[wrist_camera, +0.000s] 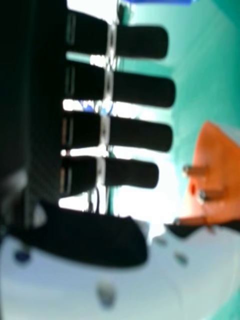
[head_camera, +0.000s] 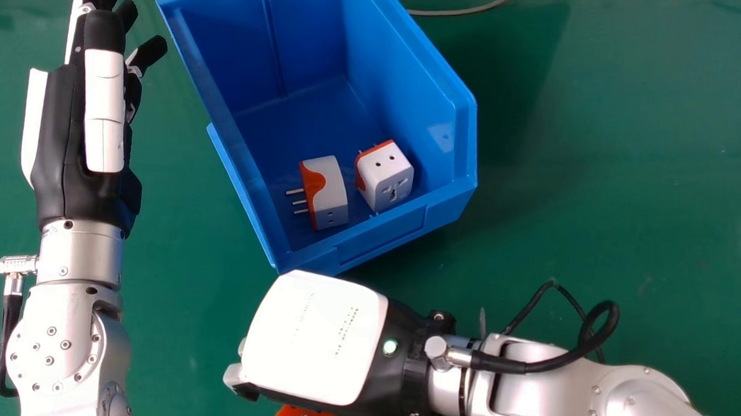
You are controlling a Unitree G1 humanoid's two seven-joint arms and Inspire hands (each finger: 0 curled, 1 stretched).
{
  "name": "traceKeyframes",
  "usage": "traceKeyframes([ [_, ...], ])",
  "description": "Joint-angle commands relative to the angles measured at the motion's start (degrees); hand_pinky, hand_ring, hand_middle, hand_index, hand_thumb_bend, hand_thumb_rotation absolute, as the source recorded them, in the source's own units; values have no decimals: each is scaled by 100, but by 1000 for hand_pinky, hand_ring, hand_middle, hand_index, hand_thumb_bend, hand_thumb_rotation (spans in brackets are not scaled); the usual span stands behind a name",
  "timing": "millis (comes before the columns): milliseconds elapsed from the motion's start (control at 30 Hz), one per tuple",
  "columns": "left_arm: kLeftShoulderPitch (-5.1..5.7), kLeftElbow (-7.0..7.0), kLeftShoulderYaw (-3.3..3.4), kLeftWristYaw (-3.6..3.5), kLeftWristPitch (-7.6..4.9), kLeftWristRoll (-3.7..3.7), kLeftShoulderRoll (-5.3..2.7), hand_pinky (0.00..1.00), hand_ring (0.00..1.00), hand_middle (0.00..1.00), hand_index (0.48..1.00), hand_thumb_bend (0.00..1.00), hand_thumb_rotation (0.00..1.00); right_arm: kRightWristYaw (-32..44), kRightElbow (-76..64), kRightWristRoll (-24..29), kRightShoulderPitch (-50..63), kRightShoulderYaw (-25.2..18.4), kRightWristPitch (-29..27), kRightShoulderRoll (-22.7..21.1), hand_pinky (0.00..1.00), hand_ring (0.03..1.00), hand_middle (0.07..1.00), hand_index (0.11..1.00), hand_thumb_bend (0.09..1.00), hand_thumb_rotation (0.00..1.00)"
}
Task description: Pick all objects and put in blue box
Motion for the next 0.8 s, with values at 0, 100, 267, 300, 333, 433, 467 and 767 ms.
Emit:
traceKeyframes([
  [0, -84, -113, 3, -13, -48, -47, 17, 888, 978, 997, 976, 892, 967, -214, -38, 36, -8, 9, -14, 44, 408, 502, 550, 590, 565, 66],
  [100, -84, -98, 3, -8, -70, -20, 24, 888, 977, 997, 976, 892, 965, -224, -49, 29, -6, 17, -2, 36, 378, 478, 527, 575, 557, 53],
  [267, -100, -82, -5, 19, -68, 10, 15, 888, 977, 997, 976, 892, 964, -262, -82, -70, -41, 38, 0, -5, 357, 460, 509, 564, 550, 42],
  [300, -105, -71, -5, 26, -83, 12, 6, 888, 977, 997, 976, 892, 964, -254, -94, -104, -47, 44, 8, -16, 357, 460, 509, 564, 550, 42],
  [333, -110, -66, -9, 31, -87, 18, 2, 888, 977, 997, 976, 892, 964, -174, -131, -146, -49, 51, 39, -24, 357, 460, 509, 564, 550, 42],
  [433, -114, -75, -28, 51, -109, 53, -7, 886, 976, 997, 976, 892, 964, 58, -304, -356, -51, 79, 112, -61, 361, 467, 498, 553, 546, 33],
  [467, -114, -76, -31, 52, -130, 46, -18, 886, 976, 997, 976, 892, 964, 104, -365, -448, -59, 100, 125, -80, 361, 467, 498, 553, 546, 33],
  [767, -112, -100, -39, 58, -134, -7, -30, 885, 976, 997, 975, 889, 964, 449, -460, -704, -160, 250, 148, -10, 421, 538, 579, 579, 545, 131],
])
